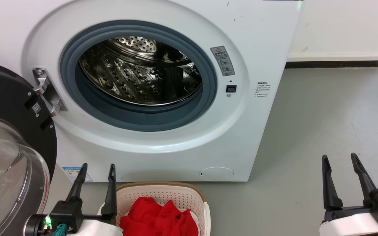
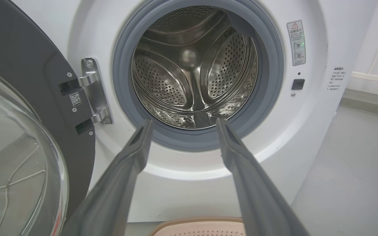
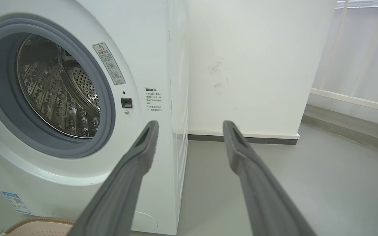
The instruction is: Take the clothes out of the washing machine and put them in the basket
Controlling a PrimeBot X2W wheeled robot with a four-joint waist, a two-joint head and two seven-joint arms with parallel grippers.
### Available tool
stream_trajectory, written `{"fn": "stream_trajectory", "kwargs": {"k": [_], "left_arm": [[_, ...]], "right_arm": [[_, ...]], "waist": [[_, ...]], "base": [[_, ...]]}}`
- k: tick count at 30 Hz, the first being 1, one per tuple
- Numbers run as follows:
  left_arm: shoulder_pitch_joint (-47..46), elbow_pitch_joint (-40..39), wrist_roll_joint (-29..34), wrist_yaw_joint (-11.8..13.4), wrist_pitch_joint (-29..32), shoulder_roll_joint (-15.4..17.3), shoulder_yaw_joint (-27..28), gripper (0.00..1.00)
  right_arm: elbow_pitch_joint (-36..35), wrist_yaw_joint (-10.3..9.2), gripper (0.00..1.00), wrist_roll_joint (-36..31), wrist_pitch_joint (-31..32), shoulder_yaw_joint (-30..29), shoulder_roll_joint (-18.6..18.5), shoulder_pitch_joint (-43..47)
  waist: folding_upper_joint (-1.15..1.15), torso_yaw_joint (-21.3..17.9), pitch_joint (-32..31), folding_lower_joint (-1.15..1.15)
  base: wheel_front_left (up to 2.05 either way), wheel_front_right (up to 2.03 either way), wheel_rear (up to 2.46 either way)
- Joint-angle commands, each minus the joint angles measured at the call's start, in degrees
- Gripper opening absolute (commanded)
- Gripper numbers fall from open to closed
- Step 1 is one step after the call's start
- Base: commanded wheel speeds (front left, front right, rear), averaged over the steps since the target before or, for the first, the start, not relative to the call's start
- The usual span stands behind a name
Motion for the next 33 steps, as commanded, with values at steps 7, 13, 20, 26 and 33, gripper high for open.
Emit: {"fn": "stream_trajectory", "kwargs": {"k": [7, 13, 20, 26, 33], "left_arm": [[0.9, 0.7, 1.3, -0.2, -0.1, -0.1, 0.3, 1.00], [0.7, 1.2, 1.5, -0.4, -0.1, -0.2, 0.3, 1.00], [0.0, 1.6, 1.5, -0.5, -0.1, -0.3, 0.5, 1.00], [0.0, 1.8, 1.6, -0.4, -0.1, -0.4, 0.8, 1.00], [-0.4, 1.8, 1.7, -0.5, -0.1, -0.5, 0.9, 1.00]], "right_arm": [[0.5, -0.04, 1.00, 0.7, -0.1, 0.5, 0.0, 1.5], [0.7, -0.04, 1.00, 0.4, -0.1, 0.8, 0.0, 1.2], [0.7, -0.04, 1.00, 0.2, -0.1, 1.0, 0.0, 0.4], [0.6, -0.04, 1.00, 0.0, -0.1, 1.3, 0.0, 0.4], [0.5, -0.04, 1.00, 0.0, -0.1, 1.3, 0.0, 0.4]], "waist": [[0.00, -0.8, -0.4, 0.01], [0.00, -0.9, -0.2, 0.01], [0.00, -1.0, -0.2, 0.01], [0.00, -1.3, -0.3, 0.01], [0.00, -1.2, -0.1, 0.01]], "base": [[0.00, 0.00, 0.00], [0.00, 0.00, 0.00], [0.00, 0.00, 0.00], [0.00, 0.00, 0.00], [0.00, 0.00, 0.00]]}}
